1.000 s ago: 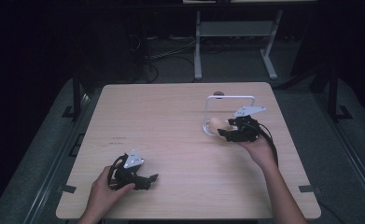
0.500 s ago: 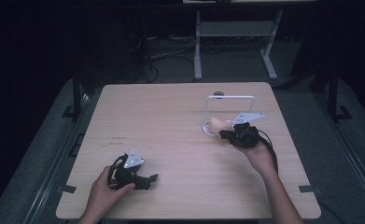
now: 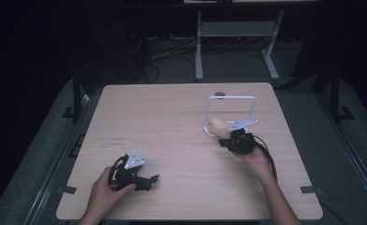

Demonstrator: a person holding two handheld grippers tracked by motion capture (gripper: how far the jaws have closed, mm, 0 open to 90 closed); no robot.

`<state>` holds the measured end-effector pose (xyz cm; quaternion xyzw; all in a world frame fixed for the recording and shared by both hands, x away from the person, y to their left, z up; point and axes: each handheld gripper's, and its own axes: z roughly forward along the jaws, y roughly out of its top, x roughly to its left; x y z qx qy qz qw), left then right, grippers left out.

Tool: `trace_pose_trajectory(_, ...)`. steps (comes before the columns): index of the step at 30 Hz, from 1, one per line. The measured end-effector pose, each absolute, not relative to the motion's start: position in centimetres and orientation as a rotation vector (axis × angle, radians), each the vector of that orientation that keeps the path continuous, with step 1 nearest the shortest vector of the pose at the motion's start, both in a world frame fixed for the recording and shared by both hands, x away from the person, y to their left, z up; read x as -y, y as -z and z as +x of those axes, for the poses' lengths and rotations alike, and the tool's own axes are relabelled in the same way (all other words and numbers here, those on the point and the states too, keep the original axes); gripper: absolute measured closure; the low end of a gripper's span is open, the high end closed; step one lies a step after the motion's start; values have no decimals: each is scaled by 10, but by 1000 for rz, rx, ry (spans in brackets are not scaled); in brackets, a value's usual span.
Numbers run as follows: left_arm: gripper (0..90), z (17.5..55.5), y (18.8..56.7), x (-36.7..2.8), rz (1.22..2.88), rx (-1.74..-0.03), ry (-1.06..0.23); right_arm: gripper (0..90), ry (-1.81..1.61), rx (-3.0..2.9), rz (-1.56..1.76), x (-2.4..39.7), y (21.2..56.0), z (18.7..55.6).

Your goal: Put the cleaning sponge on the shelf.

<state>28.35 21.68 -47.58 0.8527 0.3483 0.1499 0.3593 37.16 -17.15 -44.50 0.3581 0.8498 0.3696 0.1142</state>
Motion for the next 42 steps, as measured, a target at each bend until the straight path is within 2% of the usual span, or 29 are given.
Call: trace_pose_trajectory(42, 128, 284, 476, -217, 2199, -899, -386, 899, -1047, -2299, 1202, 203, 451, 389)
